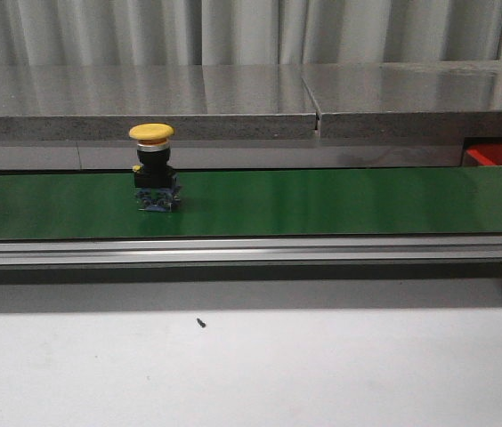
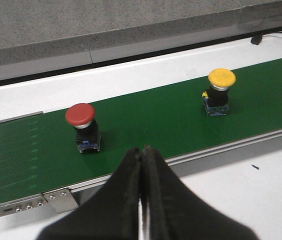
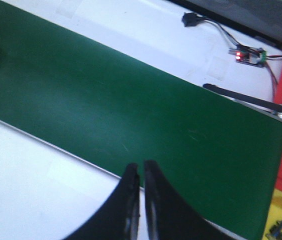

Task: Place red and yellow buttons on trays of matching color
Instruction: 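Lower the right gripper toward the yellow button arriving on the belt, then grasp the yellow button off the belt with the right gripper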

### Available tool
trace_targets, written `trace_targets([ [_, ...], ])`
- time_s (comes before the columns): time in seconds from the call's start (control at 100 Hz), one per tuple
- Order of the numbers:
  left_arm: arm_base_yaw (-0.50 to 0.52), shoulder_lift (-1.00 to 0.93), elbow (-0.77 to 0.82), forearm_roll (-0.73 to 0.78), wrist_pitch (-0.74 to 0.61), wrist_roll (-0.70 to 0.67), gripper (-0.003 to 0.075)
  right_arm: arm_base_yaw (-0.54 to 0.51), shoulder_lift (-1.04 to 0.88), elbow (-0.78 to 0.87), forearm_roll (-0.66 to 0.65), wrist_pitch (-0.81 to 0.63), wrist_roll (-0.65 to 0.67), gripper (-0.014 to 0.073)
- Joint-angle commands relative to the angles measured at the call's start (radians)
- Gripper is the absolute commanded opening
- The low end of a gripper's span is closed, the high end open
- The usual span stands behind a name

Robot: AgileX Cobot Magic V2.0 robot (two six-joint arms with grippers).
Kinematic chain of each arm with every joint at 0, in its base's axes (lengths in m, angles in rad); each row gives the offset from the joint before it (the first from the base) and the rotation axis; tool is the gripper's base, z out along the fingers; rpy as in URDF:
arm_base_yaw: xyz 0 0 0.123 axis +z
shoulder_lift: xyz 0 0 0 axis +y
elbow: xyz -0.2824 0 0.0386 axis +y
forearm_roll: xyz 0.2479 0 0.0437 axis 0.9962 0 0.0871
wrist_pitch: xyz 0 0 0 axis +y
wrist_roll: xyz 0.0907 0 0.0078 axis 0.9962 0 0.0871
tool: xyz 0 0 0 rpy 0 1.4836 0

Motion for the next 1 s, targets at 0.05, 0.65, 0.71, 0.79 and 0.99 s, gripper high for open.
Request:
trace_targets([
  [0.05,-0.010,0.002,-0.025,-0.012,-0.067,0.003,-0.0019,0.050,0.082,-0.135,-0.007,0.006,-0.015,0.0275],
  [0.65,-0.010,0.002,-0.025,-0.012,-0.067,0.003,-0.0019,0.232,0.495,-0.604,-0.007,0.263,0.086,0.0587],
  [0.71,-0.010,0.002,-0.025,-0.012,-0.067,0.003,-0.0019,0.243,0.527,-0.643,-0.003,0.270,0.100,0.0587],
  [0.79,-0.010,0.002,-0.025,-0.012,-0.067,0.003,-0.0019,0.254,0.563,-0.683,0.007,0.283,0.101,0.0587],
  [0.99,-0.010,0.002,-0.025,-0.012,-0.067,0.003,-0.0019,0.270,0.643,-0.746,0.038,0.261,0.056,0.0587],
])
